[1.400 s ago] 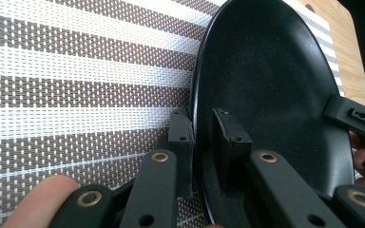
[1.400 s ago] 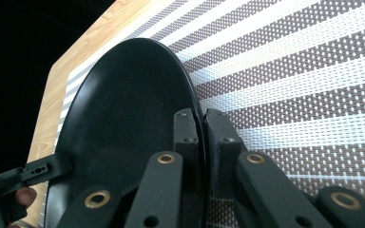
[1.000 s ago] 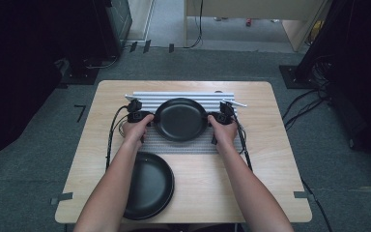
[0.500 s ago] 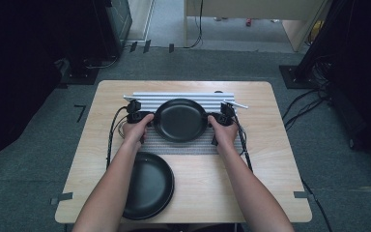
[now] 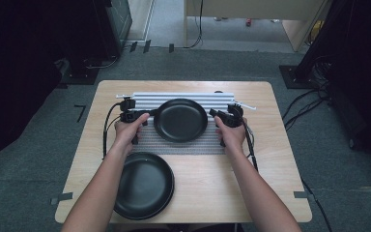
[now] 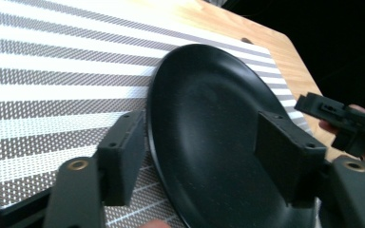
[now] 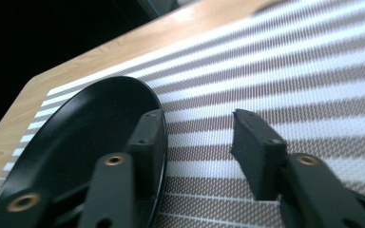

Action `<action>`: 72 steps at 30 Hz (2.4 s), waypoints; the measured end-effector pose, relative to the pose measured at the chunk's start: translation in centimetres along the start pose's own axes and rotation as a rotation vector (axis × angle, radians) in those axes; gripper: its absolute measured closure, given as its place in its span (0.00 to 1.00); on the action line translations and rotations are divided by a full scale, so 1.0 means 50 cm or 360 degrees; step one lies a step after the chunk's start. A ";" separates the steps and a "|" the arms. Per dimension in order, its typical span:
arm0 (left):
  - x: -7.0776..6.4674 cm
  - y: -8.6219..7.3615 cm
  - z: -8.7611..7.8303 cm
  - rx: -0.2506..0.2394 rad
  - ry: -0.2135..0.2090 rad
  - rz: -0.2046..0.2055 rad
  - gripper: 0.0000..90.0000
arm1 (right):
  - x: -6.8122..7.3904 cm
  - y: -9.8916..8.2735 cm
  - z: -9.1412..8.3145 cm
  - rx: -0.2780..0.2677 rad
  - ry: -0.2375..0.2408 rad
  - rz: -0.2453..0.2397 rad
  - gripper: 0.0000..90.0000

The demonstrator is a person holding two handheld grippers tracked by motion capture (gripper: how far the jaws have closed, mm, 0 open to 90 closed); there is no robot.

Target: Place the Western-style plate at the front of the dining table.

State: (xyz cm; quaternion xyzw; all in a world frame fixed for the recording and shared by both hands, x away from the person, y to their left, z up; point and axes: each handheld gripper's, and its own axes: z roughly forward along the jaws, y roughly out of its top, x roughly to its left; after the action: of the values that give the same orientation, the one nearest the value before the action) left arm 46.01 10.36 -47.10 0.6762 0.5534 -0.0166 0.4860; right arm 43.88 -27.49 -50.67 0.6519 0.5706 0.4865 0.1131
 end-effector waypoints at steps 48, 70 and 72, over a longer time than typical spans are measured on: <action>-0.015 -0.143 -0.277 -0.0162 0.0158 0.0364 0.00 | -0.077 -0.044 -0.312 0.0062 -0.0002 -0.0390 0.23; 0.059 -0.243 -0.388 -0.0297 0.0309 0.0230 0.00 | -0.143 -0.094 -0.398 0.0036 -0.0089 -0.0359 0.25; 0.065 -0.251 -0.393 -0.0296 0.0323 0.0223 0.00 | -0.148 -0.099 -0.404 0.0038 -0.0092 -0.0351 0.25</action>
State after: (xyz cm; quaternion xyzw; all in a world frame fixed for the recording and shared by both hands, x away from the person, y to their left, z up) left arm 27.54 24.96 -46.60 0.6634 0.5504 0.1371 0.4880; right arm 26.25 -40.45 -47.81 0.6001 0.6412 0.4453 0.1746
